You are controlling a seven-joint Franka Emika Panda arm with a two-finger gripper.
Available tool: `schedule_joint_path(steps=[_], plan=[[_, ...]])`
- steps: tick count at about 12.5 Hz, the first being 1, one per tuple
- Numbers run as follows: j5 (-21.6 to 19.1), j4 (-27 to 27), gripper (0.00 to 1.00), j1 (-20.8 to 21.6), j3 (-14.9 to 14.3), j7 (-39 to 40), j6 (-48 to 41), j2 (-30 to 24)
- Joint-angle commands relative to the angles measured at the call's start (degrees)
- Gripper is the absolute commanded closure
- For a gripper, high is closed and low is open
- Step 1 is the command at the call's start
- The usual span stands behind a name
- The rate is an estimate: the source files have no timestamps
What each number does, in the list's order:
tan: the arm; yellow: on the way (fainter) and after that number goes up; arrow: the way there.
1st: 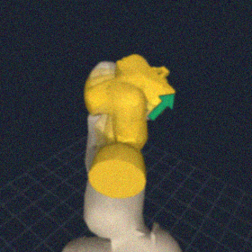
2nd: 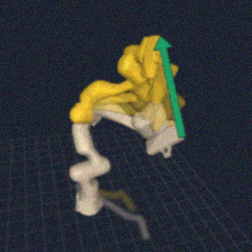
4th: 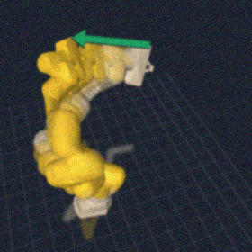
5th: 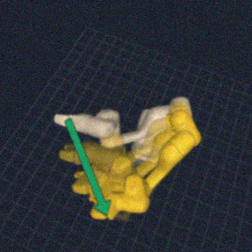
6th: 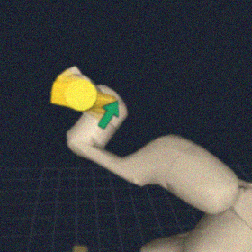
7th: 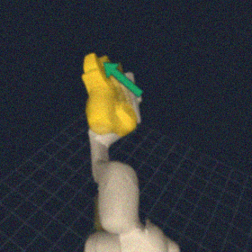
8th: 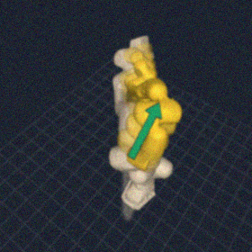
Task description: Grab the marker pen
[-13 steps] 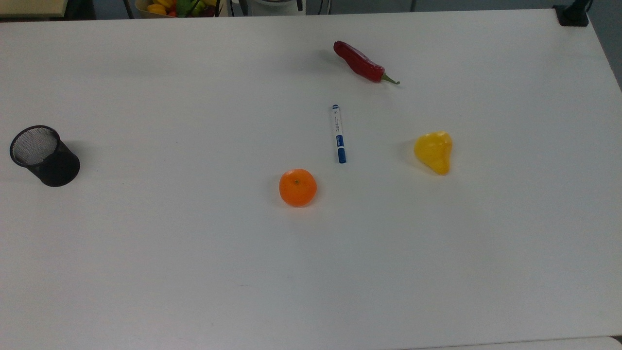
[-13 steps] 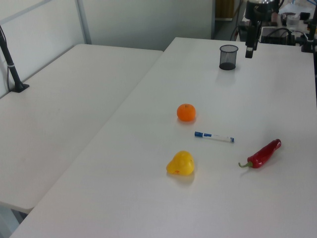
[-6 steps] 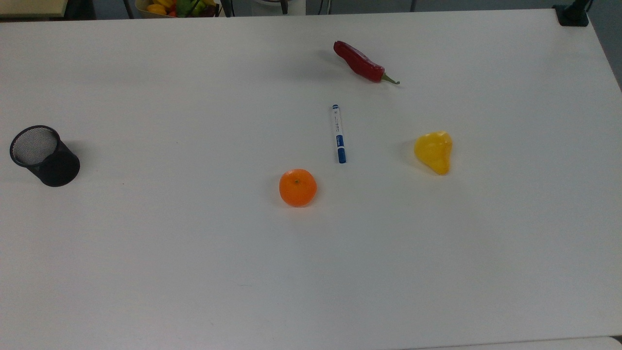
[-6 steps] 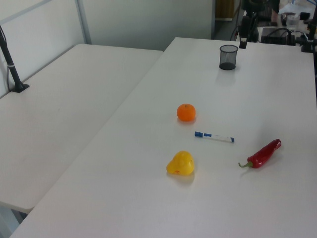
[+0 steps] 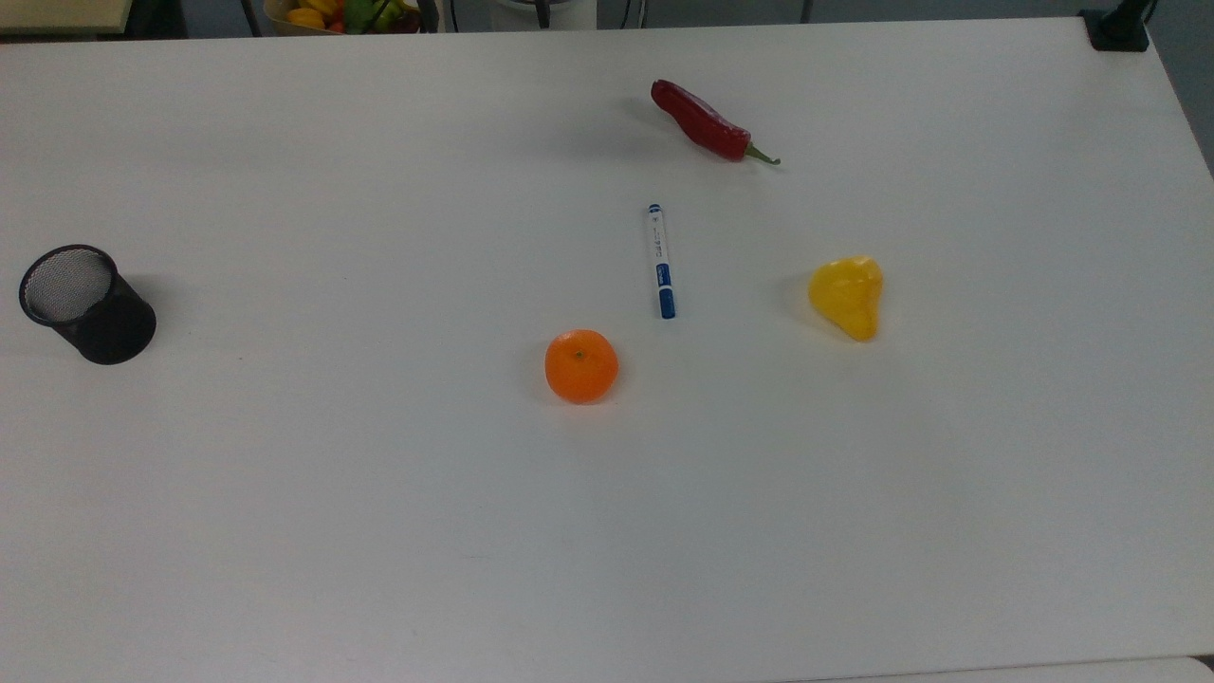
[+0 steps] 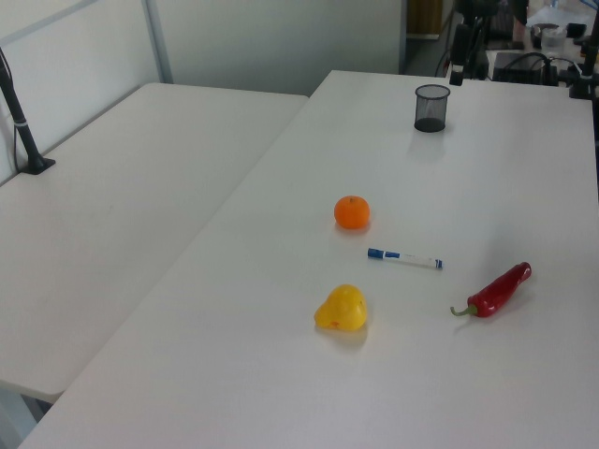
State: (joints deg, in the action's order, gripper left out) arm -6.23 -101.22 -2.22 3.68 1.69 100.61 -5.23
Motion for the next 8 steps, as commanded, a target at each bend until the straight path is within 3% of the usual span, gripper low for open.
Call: schedule_joint_path(steps=[1,4,6,8], plan=[[0.78,0.15,0.0,-2.27,4.4,0.33,-0.94,0.13],[0.78,0.41,0.0,-2.09,4.14,1.29,-1.11,-0.05],[0.78,0.41,0.0,0.96,1.26,1.29,-1.11,-0.05],[0.78,0.41,0.0,1.43,0.54,1.38,-1.03,-0.05]])
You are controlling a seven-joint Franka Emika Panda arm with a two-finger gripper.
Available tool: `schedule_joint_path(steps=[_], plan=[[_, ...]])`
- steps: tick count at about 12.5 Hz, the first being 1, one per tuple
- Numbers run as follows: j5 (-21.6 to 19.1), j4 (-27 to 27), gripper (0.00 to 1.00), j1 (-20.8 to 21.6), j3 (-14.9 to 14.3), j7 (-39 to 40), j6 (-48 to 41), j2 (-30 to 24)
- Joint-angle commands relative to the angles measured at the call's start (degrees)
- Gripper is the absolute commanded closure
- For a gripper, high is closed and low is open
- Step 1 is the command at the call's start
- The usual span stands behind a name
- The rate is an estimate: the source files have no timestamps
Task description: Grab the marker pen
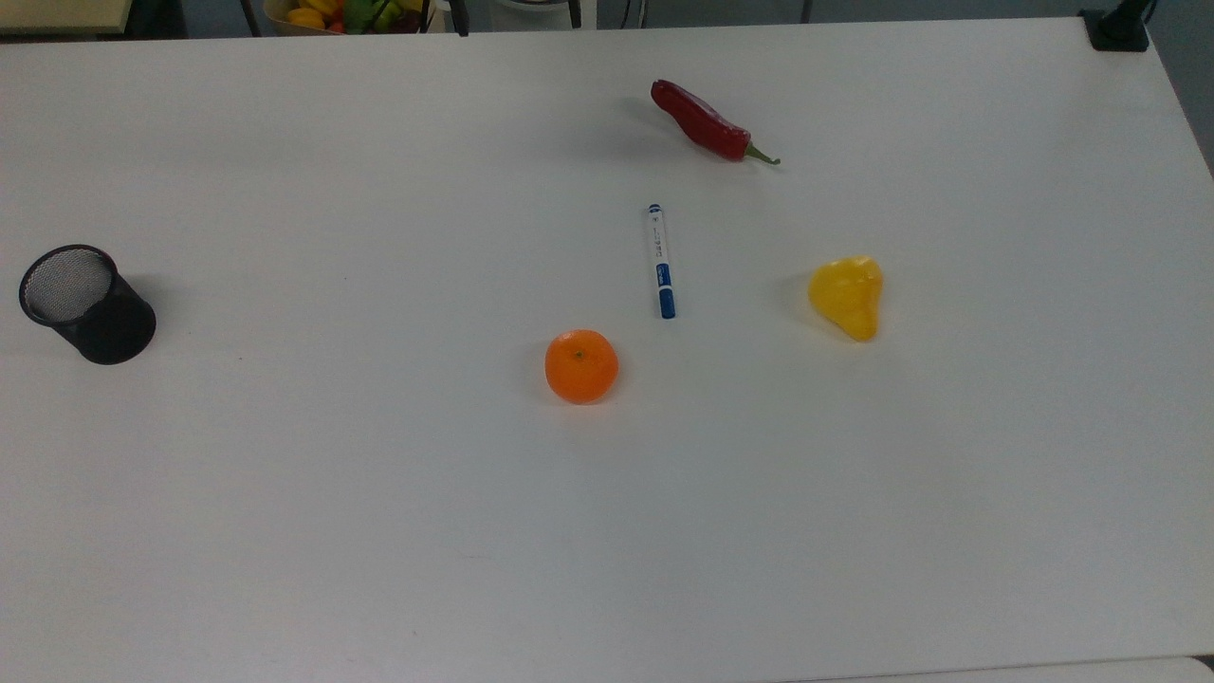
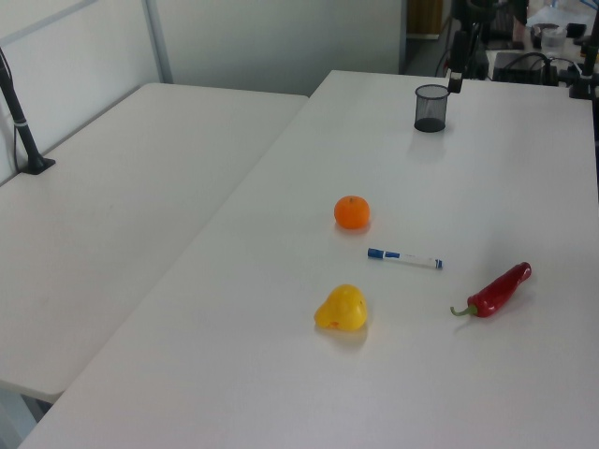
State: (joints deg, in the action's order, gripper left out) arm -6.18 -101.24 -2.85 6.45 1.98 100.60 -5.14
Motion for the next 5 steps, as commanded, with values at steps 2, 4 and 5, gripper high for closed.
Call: schedule_joint_path(steps=[2,4,5], plan=[[0.73,0.35,0.0,2.24,-2.32,1.54,-1.02,-0.22],[0.74,0.34,0.0,2.33,-2.41,1.54,-1.02,-0.13],[0.74,0.34,0.0,2.41,-2.41,1.54,-1.02,-0.22]])
